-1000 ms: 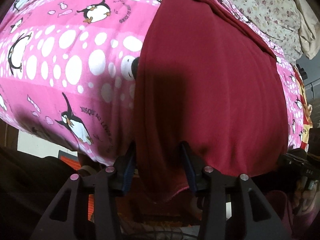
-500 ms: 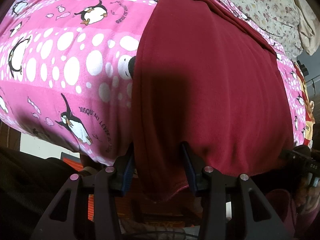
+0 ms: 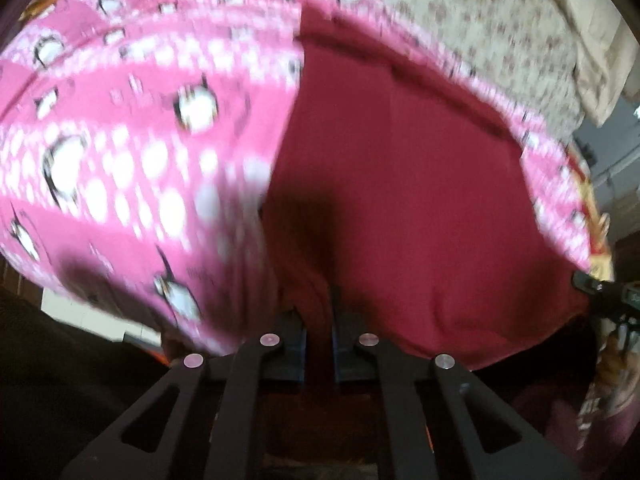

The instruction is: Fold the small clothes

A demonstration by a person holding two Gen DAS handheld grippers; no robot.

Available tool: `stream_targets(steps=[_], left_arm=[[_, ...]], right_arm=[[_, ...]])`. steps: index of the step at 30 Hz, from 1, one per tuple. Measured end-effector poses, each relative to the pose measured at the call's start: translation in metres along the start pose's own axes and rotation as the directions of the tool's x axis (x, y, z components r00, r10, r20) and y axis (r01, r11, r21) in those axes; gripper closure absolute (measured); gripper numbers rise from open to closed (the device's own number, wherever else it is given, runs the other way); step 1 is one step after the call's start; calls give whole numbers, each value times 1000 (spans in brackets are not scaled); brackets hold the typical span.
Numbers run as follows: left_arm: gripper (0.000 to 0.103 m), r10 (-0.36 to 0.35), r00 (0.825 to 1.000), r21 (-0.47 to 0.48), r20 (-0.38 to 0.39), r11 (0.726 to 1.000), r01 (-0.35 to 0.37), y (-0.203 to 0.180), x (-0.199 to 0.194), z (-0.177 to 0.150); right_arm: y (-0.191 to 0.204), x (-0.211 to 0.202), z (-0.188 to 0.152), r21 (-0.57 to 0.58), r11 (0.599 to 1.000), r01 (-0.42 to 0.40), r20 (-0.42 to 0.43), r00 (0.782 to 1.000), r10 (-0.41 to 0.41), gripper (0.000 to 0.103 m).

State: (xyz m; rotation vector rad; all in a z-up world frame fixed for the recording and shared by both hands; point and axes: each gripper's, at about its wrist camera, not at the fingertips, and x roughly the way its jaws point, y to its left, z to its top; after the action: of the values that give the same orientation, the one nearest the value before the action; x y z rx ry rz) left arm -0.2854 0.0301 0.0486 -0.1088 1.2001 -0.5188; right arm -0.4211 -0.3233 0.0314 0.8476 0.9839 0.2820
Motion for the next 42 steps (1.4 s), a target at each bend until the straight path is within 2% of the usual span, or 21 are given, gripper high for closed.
stream_targets(steps=[3,6,11,16,22,30,39,42], left_arm=[[103,-50,993,-11,104,999,51,-3,-28,28],[103,-61,985,12,162,998,60,-12,-39,57],[103,-54,974,37,220,998,47,-27,-39,96],[103,-34,964,29,262,999,28,-36,-31,141],[103,-14,967,-8,253,1000,17,-39,-4,190],[103,-14,970,-76,241,997,33,-37,37,243],[103,0,975,-170,223,985,39,-16,91,288],[103,-6,977,-172,212,984,44,-10,104,295]], right_arm=[[12,-13,22,-27,999,-20,70,997,22,90],[21,-20,45,-47,998,-30,128,991,36,90],[22,-29,89,-40,998,-39,198,979,46,90],[26,-35,130,-51,999,6,240,971,6,90],[16,-27,178,-22,998,57,280,959,-49,90],[-14,-2,231,46,996,74,283,955,-84,92],[-43,39,292,84,986,141,268,950,-159,93],[-51,56,309,85,985,152,266,949,-169,93]])
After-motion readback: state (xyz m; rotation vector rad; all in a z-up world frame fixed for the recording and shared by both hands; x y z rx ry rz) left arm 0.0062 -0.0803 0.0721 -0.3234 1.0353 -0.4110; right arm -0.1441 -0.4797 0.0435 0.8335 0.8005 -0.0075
